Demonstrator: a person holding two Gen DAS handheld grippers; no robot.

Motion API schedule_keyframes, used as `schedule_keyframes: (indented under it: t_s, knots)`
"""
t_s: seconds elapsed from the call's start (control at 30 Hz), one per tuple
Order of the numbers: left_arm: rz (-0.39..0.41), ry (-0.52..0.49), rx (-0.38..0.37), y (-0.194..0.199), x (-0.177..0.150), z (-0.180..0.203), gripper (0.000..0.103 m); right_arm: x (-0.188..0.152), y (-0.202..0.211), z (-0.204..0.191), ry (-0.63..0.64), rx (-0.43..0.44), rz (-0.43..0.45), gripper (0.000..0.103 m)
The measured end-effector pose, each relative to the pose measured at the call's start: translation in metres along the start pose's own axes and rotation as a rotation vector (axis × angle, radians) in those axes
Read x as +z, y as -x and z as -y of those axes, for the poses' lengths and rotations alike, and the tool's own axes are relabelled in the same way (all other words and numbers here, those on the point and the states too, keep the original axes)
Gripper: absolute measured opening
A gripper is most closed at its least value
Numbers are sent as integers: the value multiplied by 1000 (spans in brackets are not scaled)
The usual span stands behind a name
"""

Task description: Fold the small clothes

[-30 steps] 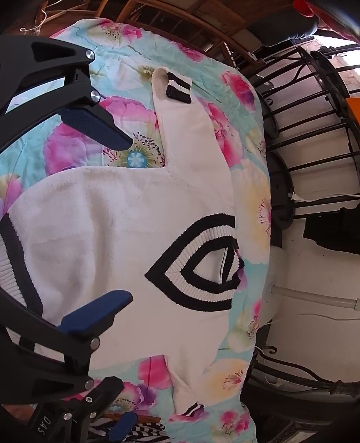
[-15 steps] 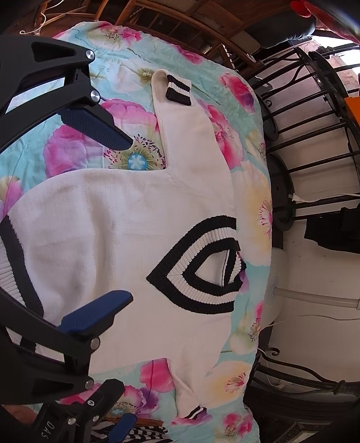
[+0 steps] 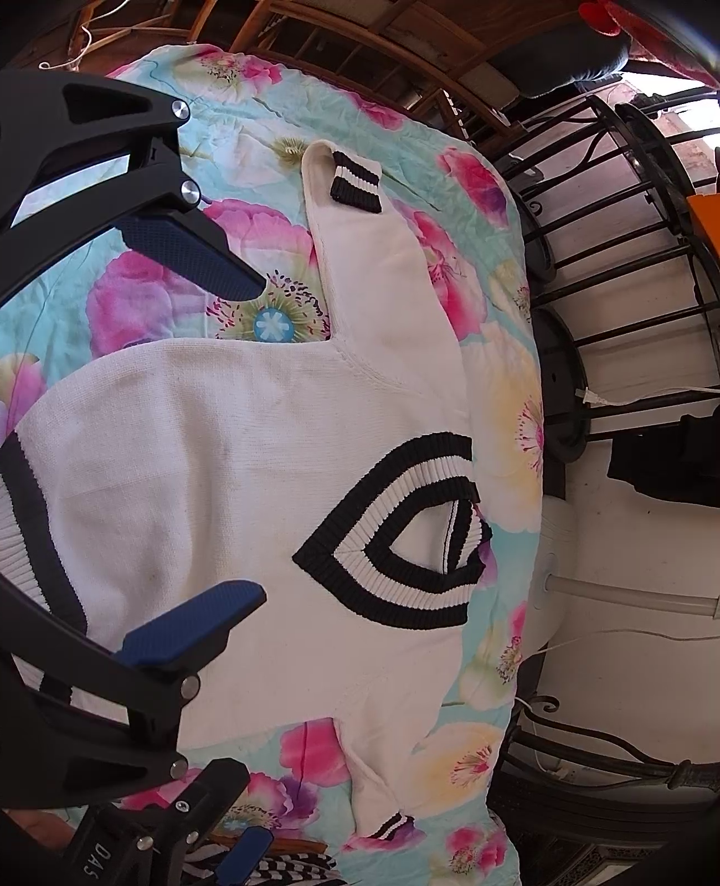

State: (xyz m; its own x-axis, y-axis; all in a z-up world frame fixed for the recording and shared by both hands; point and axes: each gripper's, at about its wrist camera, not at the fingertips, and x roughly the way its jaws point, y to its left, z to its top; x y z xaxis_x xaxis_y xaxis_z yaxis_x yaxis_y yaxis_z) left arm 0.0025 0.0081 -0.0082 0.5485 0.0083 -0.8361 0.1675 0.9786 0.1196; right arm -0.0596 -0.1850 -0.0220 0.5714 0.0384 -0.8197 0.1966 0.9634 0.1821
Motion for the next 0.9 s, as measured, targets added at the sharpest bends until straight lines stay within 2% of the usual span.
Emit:
schedule_keyframes:
  t_s: [0.9]
  knots:
    - [1,-1,4,0,-1,-1,99,0,0,4,-20,1,4,100]
